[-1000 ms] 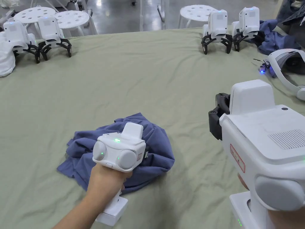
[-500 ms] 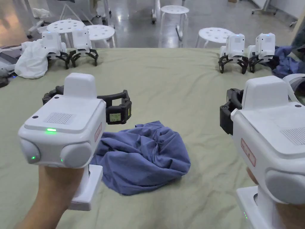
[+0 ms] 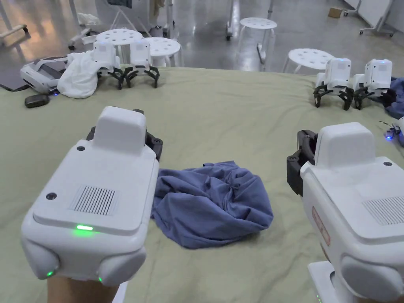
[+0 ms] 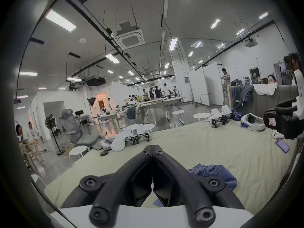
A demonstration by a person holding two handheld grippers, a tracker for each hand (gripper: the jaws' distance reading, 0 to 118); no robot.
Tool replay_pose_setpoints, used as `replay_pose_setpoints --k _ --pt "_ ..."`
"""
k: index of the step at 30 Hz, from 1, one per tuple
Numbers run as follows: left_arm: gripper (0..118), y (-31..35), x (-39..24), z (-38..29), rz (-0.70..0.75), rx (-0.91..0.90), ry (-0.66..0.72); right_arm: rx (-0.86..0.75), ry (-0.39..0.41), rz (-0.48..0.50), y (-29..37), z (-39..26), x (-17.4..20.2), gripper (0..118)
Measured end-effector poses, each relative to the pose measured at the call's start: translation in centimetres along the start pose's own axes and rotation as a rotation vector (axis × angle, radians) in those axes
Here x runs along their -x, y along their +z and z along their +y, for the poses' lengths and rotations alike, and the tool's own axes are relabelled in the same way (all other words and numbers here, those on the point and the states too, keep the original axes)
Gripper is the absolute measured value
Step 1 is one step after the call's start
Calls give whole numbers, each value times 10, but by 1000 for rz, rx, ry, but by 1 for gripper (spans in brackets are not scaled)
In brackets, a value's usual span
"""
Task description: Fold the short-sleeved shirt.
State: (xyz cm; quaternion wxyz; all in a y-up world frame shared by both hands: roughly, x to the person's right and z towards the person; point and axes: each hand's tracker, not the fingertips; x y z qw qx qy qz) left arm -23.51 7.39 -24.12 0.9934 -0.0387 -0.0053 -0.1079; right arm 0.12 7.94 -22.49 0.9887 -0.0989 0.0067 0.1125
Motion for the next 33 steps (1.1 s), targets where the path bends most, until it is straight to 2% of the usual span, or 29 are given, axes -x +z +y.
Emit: replay_pose_setpoints --k 7,21,26,28,30,33 --pt "0 3 9 -6 -17 35 52 -13 7 9 3 1 4 5" --pt "0 -21 9 -16 -39 100 62 -4 9 13 -7 0 2 5" --pt "0 -57 10 -40 -76 251 106 17 1 12 -16 -5 -3 5" --pt "0 -80 12 -61 -81 341 146 28 -4 10 -21 -9 -6 5" --pt "0 -104 11 -86 -81 444 125 43 -7 10 -25 -12 -8 5" --pt "0 -141 14 -127 -110 603 199 68 -4 3 -32 -20 -13 5"
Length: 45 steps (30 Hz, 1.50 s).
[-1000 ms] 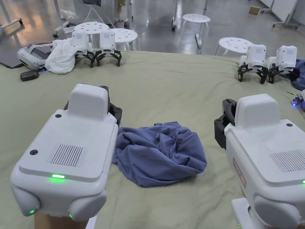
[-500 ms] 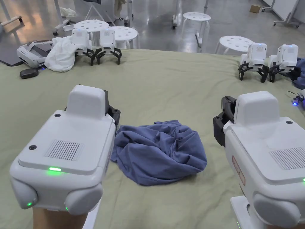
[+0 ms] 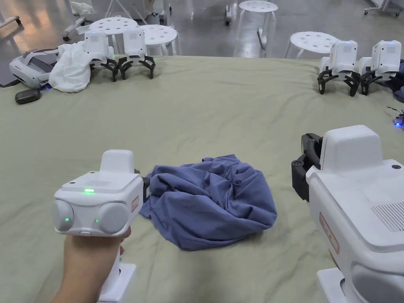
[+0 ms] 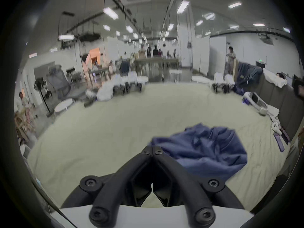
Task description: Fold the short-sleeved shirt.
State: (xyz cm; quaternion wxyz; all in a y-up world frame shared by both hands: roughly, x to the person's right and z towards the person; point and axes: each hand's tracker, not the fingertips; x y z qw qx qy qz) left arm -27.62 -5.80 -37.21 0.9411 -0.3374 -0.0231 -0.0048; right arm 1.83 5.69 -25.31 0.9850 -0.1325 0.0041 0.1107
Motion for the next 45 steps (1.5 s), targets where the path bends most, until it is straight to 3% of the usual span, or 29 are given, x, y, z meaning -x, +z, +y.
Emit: replay_pose_setpoints --k 5,6,8,10,11,17,20,21,22,23,24,26,32,33,37,38,45 --pt "1 -70 20 -19 5 179 88 38 2 -16 -12 -10 -8 5" --pt "8 -79 20 -22 18 199 78 47 3 -19 -14 -12 -10 5" --pt "52 -96 21 -26 31 221 55 65 4 -24 -20 -16 -13 5" --pt "111 -107 17 -30 50 244 51 80 3 -33 -26 -20 -15 5" --pt "118 -112 17 -31 58 254 51 86 1 -36 -28 -22 -16 5" --pt "118 -131 9 -35 44 277 43 117 -2 -46 -37 -28 -19 5" --pt "105 -123 8 -34 45 266 59 129 4 -45 -39 -30 -19 5" --pt "92 -118 6 -32 62 253 47 133 8 -46 -39 -31 -19 5" --pt "61 -114 8 -29 80 211 12 140 12 -46 -40 -31 -19 5" --pt "17 -111 9 -28 68 184 -6 147 14 -45 -41 -32 -19 5" --pt "0 -108 12 -26 22 202 53 159 12 -38 -43 -32 -20 5" --pt "0 -111 32 -23 -1 221 87 181 5 -21 -46 -33 -22 5" --pt "0 -52 65 -21 82 34 143 249 56 -3 -75 -37 -28 7" --pt "0 -39 71 -18 88 15 153 271 48 15 -87 -38 -30 14" --pt "0 1 93 -10 134 -46 169 440 0 117 -147 -47 -36 112" --pt "0 -1 97 -10 149 -49 169 475 -3 140 -162 -51 -35 117" --pt "0 10 110 -9 199 -56 146 678 -89 201 -272 -91 -15 117"
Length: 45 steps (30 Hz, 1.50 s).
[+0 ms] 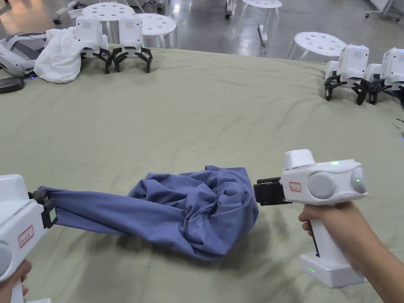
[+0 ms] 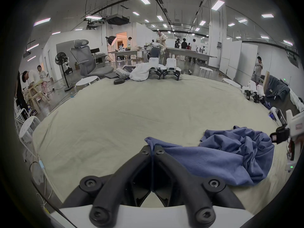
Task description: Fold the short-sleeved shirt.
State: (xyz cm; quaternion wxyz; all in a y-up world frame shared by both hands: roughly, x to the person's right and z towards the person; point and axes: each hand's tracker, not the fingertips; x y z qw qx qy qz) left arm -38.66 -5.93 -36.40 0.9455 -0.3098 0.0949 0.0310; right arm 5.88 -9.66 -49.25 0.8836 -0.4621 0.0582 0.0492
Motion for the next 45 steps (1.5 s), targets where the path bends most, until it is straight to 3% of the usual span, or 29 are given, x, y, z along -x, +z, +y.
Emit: replay_pose_setpoints --k 6,8,9,10,11,12,13,15,19,22,30,37,45 --pt "0 -14 -3 -11 3 29 -18 55 -5 34 -60 15 17 116" --pt "0 -18 -4 -13 1 37 -18 87 -1 54 -66 12 24 106" --pt "0 -20 -5 -14 -3 41 -19 101 9 79 -68 9 27 91" --pt "0 -21 -7 -15 -4 41 -21 96 16 103 -69 6 31 64" --pt "0 -21 -8 -16 -3 41 -29 75 25 109 -67 2 36 47" --pt "0 -22 -8 -16 2 37 -39 44 72 92 -64 0 41 24" --pt "0 -21 -9 -16 6 33 -44 43 121 116 -63 -1 46 8" --pt "0 -20 -6 -15 8 21 -35 33 170 64 -58 -5 53 7" --pt "0 -16 5 -8 22 3 4 27 60 84 -39 0 31 8" --pt "0 -4 13 2 36 -49 39 -49 67 40 -5 -4 13 8" --pt "0 42 24 44 2 -190 121 -292 -41 57 136 0 -31 8" --pt "0 104 14 103 -74 -376 143 -518 -36 21 262 23 -40 7" --pt "0 165 7 175 -140 -542 103 -651 -50 -29 342 40 -49 8"
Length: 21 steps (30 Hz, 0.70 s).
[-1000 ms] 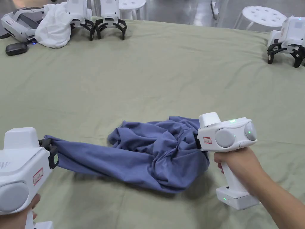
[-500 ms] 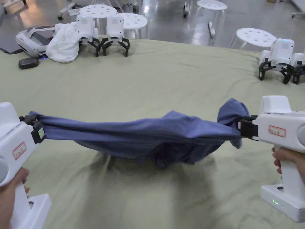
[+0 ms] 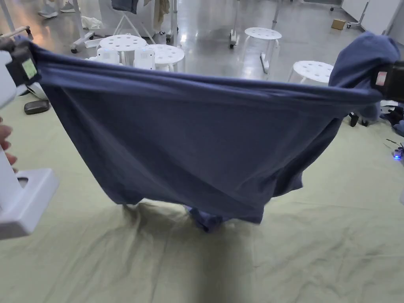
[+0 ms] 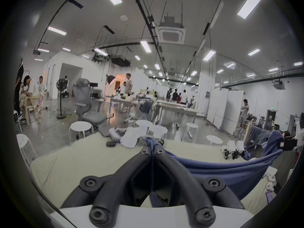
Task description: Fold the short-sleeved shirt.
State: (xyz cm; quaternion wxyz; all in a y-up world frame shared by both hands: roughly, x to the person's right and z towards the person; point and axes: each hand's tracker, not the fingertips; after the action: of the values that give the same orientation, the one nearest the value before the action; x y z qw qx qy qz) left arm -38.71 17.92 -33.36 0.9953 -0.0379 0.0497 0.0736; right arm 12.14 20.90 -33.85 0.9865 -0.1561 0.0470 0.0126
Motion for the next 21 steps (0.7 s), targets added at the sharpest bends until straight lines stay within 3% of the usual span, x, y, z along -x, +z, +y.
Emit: replay_pose_setpoints --k 8,13,16,21 --pt "0 -42 -21 63 -61 -18 -36 -62 38 -59 -11 61 -7 8" --pt "0 -102 -41 81 -67 20 -78 -69 51 -106 -64 108 -25 8" --pt "0 -142 -56 87 -67 52 -92 -84 114 -174 -100 135 -30 8" --pt "0 -211 -71 91 -45 78 -85 -109 93 -197 -161 169 -40 8"
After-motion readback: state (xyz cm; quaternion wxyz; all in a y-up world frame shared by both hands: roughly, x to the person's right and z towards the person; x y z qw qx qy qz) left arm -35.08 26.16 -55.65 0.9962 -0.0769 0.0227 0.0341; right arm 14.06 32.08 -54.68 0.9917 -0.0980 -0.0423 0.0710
